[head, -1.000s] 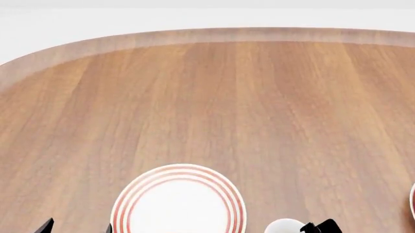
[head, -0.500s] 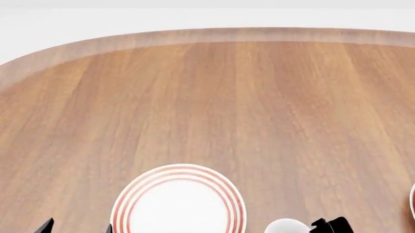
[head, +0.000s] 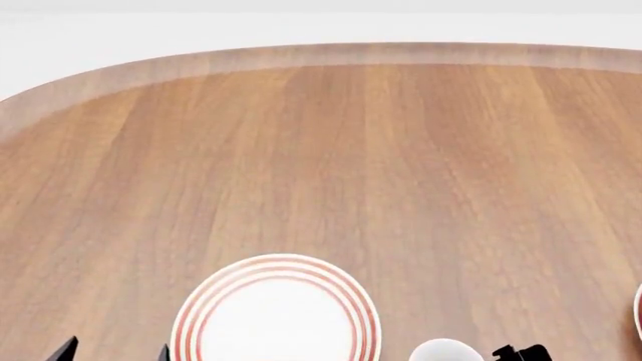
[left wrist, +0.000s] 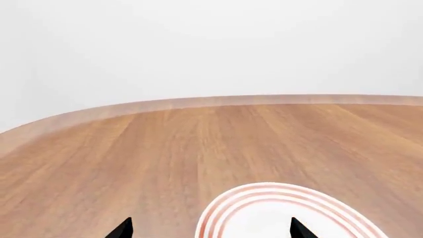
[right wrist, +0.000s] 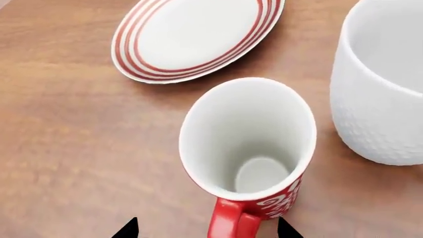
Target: Put the red mug on the left plate.
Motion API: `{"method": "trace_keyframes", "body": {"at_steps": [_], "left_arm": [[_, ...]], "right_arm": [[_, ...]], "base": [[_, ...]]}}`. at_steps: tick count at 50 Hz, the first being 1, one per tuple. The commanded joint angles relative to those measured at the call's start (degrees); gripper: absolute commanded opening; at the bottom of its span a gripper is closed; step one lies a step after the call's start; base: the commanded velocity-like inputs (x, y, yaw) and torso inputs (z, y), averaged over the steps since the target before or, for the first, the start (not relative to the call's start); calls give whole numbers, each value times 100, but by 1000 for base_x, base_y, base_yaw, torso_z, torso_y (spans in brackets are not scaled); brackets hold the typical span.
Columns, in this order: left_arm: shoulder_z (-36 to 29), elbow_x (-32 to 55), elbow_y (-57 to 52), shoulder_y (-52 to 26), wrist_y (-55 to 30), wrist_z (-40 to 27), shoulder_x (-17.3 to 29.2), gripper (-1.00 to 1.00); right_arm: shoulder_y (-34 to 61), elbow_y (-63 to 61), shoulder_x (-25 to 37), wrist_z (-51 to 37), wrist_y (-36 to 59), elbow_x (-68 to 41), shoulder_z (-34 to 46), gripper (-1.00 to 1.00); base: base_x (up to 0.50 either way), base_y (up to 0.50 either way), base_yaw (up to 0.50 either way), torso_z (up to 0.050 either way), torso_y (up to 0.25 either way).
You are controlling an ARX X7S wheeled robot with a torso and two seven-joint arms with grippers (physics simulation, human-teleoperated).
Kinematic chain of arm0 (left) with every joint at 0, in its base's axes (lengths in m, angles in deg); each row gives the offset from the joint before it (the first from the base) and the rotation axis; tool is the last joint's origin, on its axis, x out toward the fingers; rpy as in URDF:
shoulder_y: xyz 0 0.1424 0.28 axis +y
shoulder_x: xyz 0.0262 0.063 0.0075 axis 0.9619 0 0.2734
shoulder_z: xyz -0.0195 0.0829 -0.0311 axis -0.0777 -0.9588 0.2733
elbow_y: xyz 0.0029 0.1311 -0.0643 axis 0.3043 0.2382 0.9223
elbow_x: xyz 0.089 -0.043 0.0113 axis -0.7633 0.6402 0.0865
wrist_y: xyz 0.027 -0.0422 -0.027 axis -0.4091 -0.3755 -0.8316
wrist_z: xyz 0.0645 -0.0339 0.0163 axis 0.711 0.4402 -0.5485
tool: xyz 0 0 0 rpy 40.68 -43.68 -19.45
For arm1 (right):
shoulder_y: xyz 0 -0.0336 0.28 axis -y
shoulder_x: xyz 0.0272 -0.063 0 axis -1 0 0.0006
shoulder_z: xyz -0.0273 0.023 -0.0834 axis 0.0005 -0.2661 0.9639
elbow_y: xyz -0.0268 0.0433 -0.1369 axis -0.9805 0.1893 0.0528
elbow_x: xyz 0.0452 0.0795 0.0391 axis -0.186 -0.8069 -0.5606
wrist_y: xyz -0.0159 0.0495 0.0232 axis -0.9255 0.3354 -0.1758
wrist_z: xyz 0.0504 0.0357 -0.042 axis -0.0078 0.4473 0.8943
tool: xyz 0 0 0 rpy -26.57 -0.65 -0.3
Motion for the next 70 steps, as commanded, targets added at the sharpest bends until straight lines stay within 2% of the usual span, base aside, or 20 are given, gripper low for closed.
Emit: {"method": "trace_keyframes", "body": {"at_steps": [1, 21, 22, 31, 51, 58, 70], "left_arm": [[-17, 35, 0, -9, 17, -39, 33, 100], [-96, 63, -9, -10, 35, -108, 79, 100], [-96, 63, -9, -10, 35, -108, 79, 100], [-113, 78, -25, -15, 35, -137, 105, 100], [-143, 132, -103, -1, 33, -202, 172, 100], [-146, 154, -119, 0, 35, -222, 195, 100], [-163, 186, -99, -20, 54, -244, 220, 100]], "right_arm": [[47, 255, 12, 47, -104, -131, 17, 100], [113, 456, 49, 117, -153, -318, 132, 100], [112, 454, 48, 95, -146, -336, 127, -100], [-95, -73, 72, -36, -85, -314, 329, -100], [-859, -3048, 414, -550, 535, -124, 1331, -100], [-945, -3874, 597, -455, 898, -166, 1843, -100], [-1070, -4745, 760, -59, 950, -40, 2484, -100]], "base": [[0, 0, 0, 0, 0], [0, 0, 0, 0, 0], [0, 0, 0, 0, 0], [0, 0, 0, 0, 0], [0, 0, 0, 0, 1], [0, 0, 0, 0, 0], [0, 0, 0, 0, 0]]}}
